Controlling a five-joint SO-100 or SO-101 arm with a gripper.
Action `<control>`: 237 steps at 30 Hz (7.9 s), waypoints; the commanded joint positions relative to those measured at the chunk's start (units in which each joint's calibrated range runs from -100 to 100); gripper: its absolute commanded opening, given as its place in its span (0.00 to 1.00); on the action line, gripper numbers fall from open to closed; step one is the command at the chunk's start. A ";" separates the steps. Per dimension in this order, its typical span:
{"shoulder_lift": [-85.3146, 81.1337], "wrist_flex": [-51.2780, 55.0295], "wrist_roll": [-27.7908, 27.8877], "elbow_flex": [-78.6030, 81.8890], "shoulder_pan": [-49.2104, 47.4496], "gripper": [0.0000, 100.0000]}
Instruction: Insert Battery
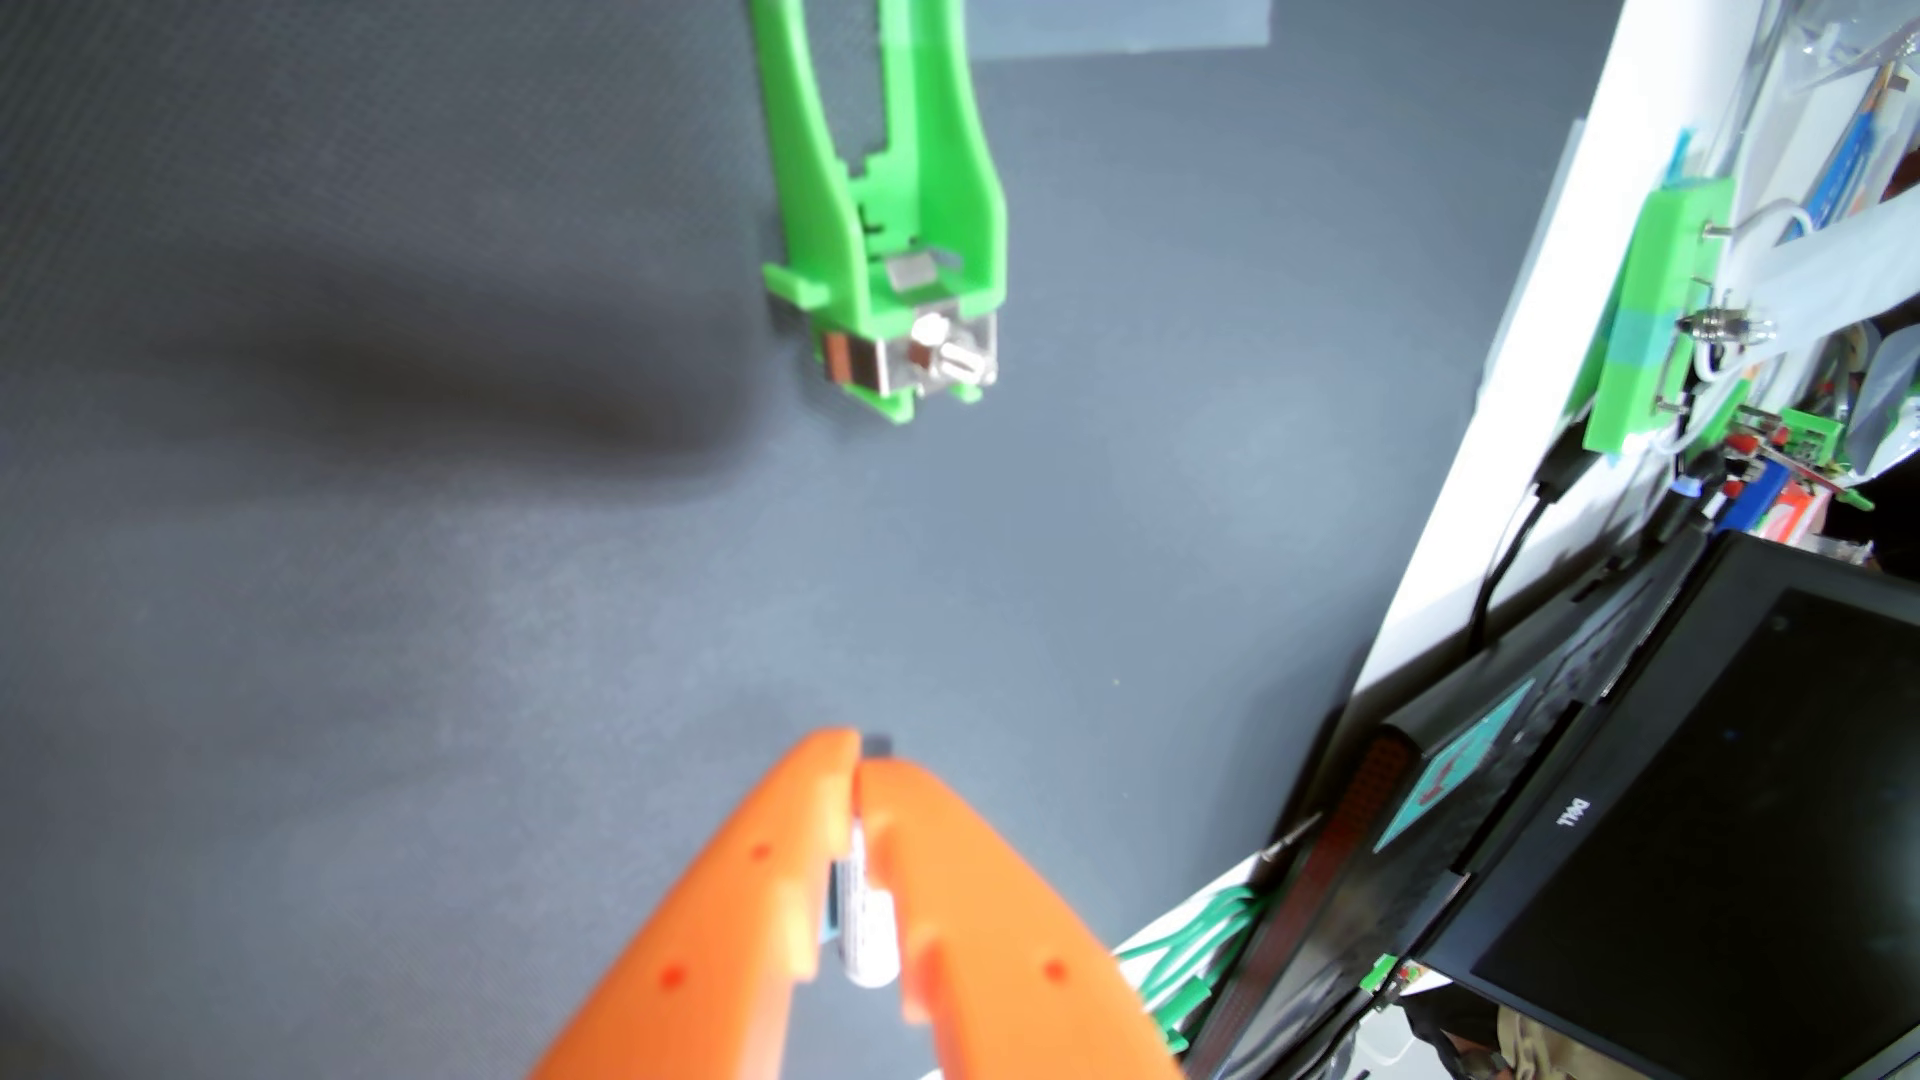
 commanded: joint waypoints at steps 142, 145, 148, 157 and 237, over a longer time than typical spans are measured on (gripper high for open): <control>19.40 13.48 7.00 -34.07 11.10 0.01; 29.73 14.75 9.01 -41.19 17.13 0.01; 38.82 17.97 9.47 -48.75 21.26 0.02; 56.66 21.52 11.79 -59.38 22.44 0.02; 79.59 4.16 17.04 -52.26 26.33 0.13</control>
